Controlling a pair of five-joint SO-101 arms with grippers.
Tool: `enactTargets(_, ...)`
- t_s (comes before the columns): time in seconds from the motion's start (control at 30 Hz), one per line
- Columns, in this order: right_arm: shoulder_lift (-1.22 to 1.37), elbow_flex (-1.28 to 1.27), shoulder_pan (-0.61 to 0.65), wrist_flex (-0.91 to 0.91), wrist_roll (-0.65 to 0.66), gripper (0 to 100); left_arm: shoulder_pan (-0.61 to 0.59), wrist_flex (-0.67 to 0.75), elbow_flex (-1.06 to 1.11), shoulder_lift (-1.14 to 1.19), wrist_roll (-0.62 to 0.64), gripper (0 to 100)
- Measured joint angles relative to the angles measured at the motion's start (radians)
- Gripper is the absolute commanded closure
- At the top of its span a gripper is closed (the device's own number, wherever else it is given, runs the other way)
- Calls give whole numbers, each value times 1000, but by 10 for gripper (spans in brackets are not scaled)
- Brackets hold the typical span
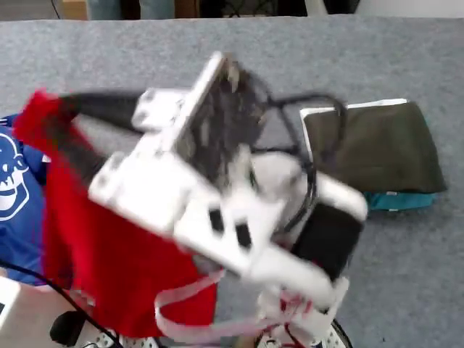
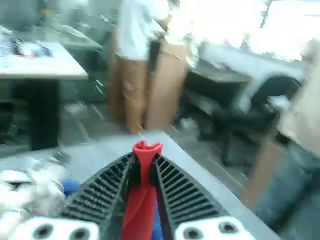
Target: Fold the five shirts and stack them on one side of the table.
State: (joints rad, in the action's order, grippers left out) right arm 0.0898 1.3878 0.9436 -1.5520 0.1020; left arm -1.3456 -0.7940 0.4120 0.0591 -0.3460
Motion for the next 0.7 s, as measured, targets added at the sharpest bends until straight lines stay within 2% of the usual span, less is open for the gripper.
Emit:
enactTargets(0.17,20,-285,-281,-110,31,985,31,0,0,0,0,744)
enactTargets(0.4,169,-753,-600,-126,307,985,106,-143,-11,0,0,744)
enactTargets(0.57,305,-951,-787,-12,466,985,201,-338,-100,0,0,744)
enactTargets(0.7,446,-1005,-861,137,496,985,305,-502,-219,0,-11,743)
